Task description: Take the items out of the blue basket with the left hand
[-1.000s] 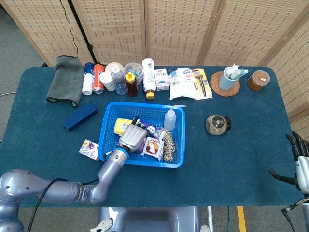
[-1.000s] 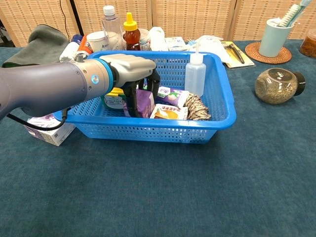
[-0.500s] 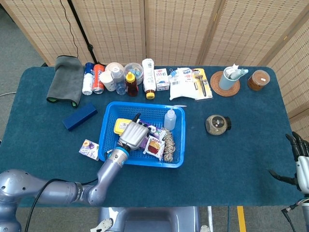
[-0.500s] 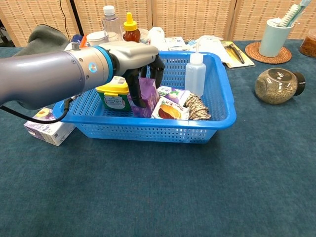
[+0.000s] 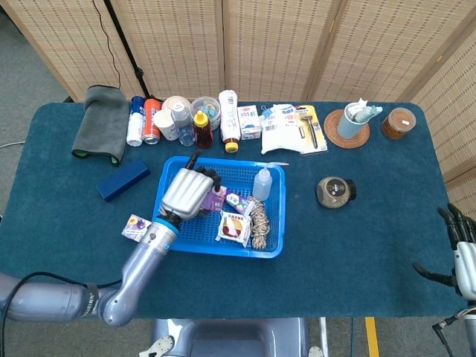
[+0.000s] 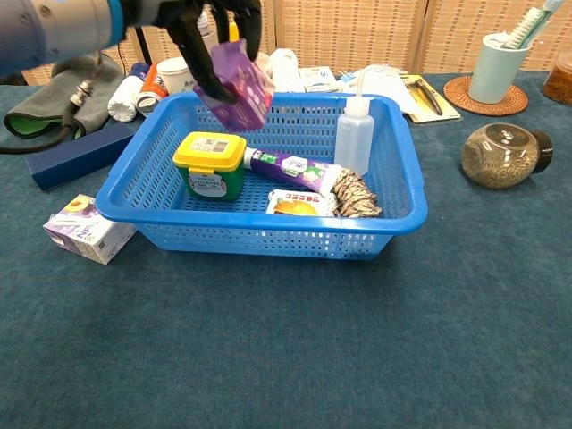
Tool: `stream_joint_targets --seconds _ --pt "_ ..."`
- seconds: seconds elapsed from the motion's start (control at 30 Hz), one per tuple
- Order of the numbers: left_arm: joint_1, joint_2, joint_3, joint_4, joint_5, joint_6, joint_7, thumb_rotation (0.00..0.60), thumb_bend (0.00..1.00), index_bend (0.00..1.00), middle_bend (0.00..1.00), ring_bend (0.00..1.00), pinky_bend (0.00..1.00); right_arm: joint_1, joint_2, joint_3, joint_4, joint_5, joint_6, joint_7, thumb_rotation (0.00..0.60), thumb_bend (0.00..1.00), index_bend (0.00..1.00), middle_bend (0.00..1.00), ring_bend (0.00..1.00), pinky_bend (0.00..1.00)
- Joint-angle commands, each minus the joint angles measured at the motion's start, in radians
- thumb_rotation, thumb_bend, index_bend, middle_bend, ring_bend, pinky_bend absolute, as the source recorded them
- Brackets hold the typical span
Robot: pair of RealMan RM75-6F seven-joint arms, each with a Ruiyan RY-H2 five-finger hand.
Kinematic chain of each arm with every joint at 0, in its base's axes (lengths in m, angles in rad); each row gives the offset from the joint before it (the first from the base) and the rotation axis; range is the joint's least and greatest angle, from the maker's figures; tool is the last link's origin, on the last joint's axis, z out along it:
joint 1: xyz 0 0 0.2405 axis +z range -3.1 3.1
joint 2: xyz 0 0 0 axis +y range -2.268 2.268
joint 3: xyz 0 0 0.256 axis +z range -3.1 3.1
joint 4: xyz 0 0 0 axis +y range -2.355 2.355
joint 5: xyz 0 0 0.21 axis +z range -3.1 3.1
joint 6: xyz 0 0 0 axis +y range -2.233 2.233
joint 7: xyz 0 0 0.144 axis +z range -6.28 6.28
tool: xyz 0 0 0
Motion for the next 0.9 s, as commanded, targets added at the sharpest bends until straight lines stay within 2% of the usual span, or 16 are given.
stream_joint_targets --seconds 0.03,0.2,0.4,0.57,0.8,0.9 --pt "0.056 0.083 0.002 -0.055 0.033 0.034 -0.037 0.600 0.20 0.54 0.45 0.37 0.00 -0.002 0.000 -0.002 -0.003 -0.005 0.004 -0.002 0.600 0.00 0.00 0.00 0.00 0.00" --pt "0.126 0.162 0.038 -0.068 0.070 0.042 -0.100 0.600 0.20 0.54 0.45 0.37 0.00 -0.004 0.001 -0.007 -0.007 -0.017 0.010 -0.003 0.600 0.00 0.00 0.00 0.00 0.00" --pt "0.256 0.235 0.118 -0.008 0.123 0.025 -0.254 0.600 0.20 0.54 0.45 0.37 0.00 -0.007 0.003 -0.018 -0.015 -0.045 0.017 -0.002 0.600 0.00 0.00 0.00 0.00 0.00" --pt "0.311 0.223 0.152 0.087 0.152 -0.021 -0.348 0.600 0.20 0.54 0.45 0.37 0.00 -0.010 0.003 -0.020 -0.018 -0.052 0.024 -0.004 0.600 0.00 0.00 0.00 0.00 0.00" --pt "0.326 0.179 0.153 0.175 0.159 -0.056 -0.374 0.600 0.20 0.54 0.45 0.36 0.00 -0.008 0.003 -0.025 -0.020 -0.059 0.020 -0.008 0.600 0.00 0.00 0.00 0.00 0.00" --pt "0.326 0.141 0.145 0.210 0.116 -0.073 -0.359 0.600 0.20 0.54 0.45 0.36 0.00 -0.006 0.002 -0.026 -0.020 -0.056 0.015 -0.011 0.600 0.00 0.00 0.00 0.00 0.00"
